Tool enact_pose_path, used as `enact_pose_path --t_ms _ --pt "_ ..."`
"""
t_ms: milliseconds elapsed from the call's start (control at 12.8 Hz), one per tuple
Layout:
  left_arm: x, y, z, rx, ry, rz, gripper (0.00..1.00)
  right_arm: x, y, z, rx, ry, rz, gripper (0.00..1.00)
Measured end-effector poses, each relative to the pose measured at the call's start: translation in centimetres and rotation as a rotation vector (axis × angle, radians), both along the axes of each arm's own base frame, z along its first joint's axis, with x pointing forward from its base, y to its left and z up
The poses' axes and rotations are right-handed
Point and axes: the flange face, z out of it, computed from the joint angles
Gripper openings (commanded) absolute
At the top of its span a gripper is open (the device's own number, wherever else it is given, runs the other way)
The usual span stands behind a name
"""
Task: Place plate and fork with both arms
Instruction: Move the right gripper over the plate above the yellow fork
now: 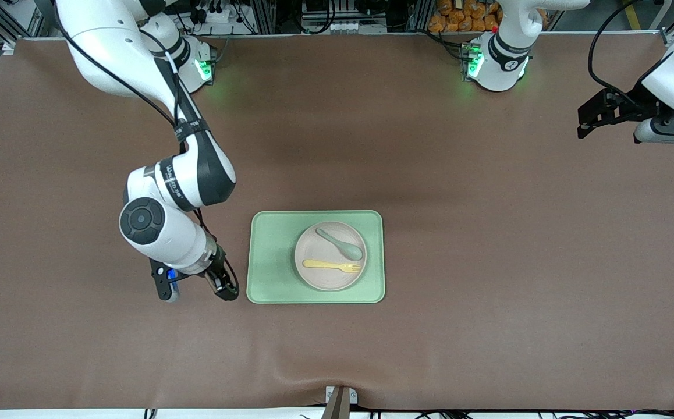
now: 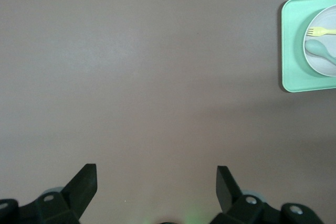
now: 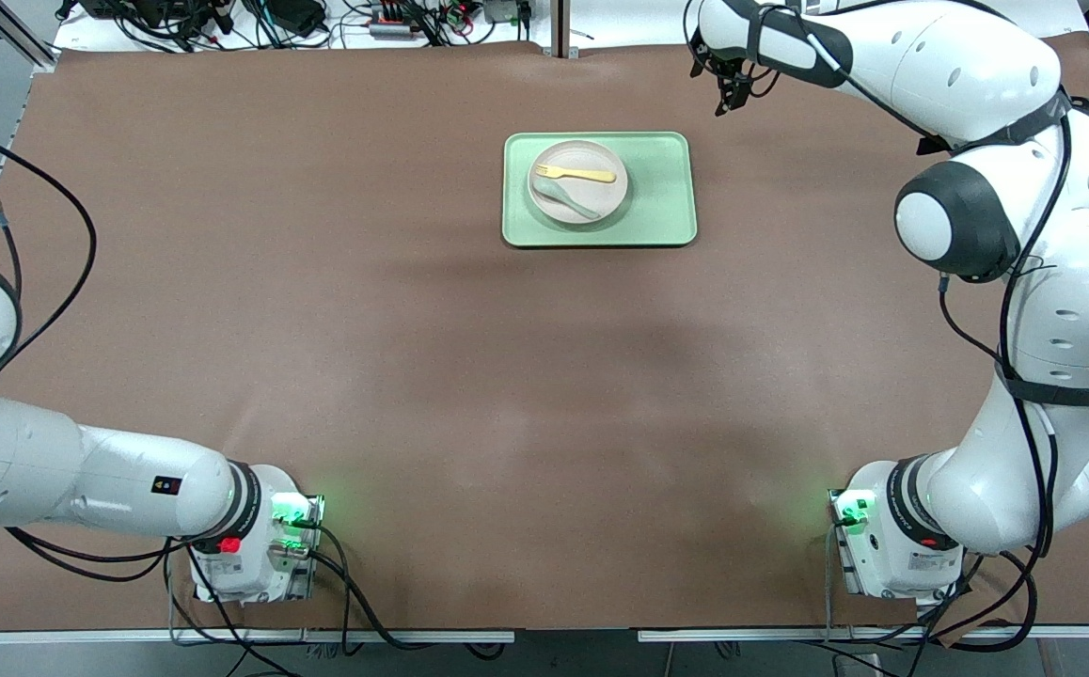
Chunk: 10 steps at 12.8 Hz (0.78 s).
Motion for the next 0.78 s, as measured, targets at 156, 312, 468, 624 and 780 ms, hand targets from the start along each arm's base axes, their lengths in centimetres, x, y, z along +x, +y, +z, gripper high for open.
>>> enact_pose_path --t_ms 156,312,468,624,780 --pt "0.0 0.0 0.0 0.000 0.000 0.000 1.00 0.3 0.0 -0.8 0.008 -0.005 -0.087 1.00" --pt "0.0 0.0 0.0 0.000 0.000 0.001 1.00 0.5 0.5 -0.3 0.023 -0.016 -0.167 1.00" --pt "0.0 0.1 0.0 0.000 0.000 0.001 1.00 0.6 1.1 0.5 0.038 -0.025 -0.226 1.00" --pt "0.0 0.1 0.0 0.000 0.000 0.002 1.00 0.5 2.4 0.5 0.064 -0.048 -0.272 1.00" --pt "0.0 0.1 0.0 0.000 0.000 0.002 1.00 0.2 5.1 -1.0 0.087 -0.070 -0.300 1.00"
